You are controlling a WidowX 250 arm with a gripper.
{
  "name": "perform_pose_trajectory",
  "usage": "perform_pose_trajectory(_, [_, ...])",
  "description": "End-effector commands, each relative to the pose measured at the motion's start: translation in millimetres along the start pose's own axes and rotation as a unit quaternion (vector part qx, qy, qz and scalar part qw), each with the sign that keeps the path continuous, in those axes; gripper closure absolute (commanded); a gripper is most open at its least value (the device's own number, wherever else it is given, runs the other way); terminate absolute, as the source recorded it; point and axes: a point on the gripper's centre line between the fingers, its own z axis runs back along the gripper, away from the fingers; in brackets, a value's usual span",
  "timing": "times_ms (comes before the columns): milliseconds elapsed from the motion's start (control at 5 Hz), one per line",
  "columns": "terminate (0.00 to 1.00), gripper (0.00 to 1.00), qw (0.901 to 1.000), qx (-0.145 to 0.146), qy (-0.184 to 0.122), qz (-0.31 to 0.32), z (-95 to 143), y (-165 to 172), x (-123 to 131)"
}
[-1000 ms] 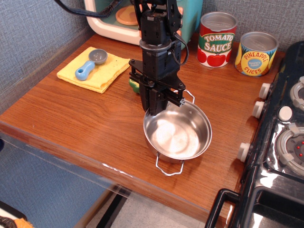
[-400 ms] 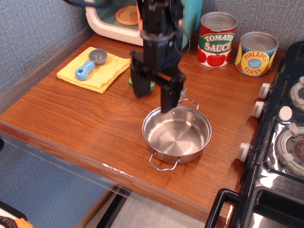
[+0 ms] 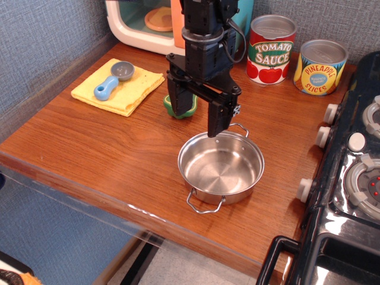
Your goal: Move the bowl to the lower right corner
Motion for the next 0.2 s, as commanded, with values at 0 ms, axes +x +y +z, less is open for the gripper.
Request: perform_pose_trajectory(0, [1.0,0.0,0.9998,0.007,-0.02,-0.004,12.8,-0.2,2.6])
